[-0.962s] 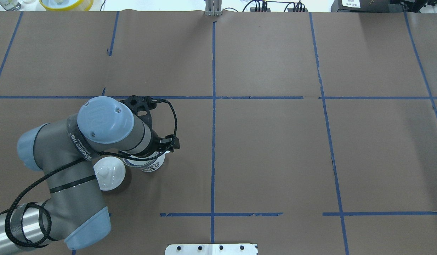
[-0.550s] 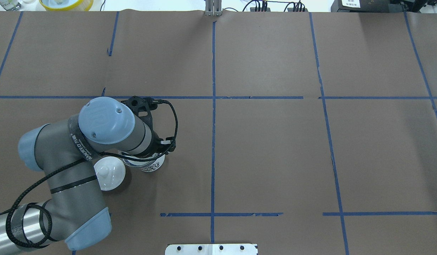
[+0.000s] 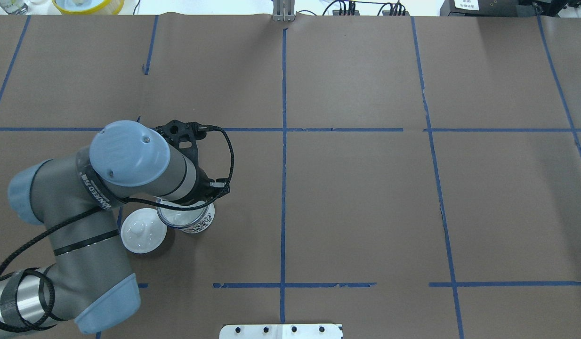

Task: Remove funnel from cup
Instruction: 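Lift the glass funnel up out of the mug with the left gripper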

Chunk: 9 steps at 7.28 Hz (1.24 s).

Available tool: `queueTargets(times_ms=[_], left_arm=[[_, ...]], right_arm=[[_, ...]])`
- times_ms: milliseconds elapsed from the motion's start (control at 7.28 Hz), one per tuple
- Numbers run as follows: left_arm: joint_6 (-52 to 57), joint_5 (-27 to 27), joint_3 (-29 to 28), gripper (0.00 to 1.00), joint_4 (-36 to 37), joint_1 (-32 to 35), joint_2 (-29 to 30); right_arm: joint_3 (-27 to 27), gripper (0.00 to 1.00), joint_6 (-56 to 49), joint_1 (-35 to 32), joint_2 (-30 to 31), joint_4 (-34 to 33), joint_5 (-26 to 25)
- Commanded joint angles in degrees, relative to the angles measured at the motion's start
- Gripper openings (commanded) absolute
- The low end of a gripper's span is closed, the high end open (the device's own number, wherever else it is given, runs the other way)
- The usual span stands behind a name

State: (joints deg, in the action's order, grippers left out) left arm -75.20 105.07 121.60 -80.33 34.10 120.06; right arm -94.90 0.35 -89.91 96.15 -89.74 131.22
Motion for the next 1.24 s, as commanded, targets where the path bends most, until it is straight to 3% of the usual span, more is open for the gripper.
queueTargets(times_ms=[0,137,550,824,1099], left_arm=[[-10.65,-1.08,2.60,0.00,0.02,5.79,1.58],[-23.02,-10.40,-1.41,0.00,-8.96,5.89,1.58],[-45.14,-30.12,-23.00,0.00,-38.67,5.81,1.40],[-53.35,-38.85,-36.02,0.00,-48.66,6.15,2.19],[-54.26,-41.52,-51.56,0.00,-58.93,6.51,6.83]], right_arm=[[-0.03,1.00,0.00,0.00,0.00,0.00,0.00],[-0.03,1.00,0.00,0.00,0.00,0.00,0.00],[-0.03,1.00,0.00,0.00,0.00,0.00,0.00],[-0.03,1.00,0.00,0.00,0.00,0.00,0.00],[-0.03,1.00,0.00,0.00,0.00,0.00,0.00]])
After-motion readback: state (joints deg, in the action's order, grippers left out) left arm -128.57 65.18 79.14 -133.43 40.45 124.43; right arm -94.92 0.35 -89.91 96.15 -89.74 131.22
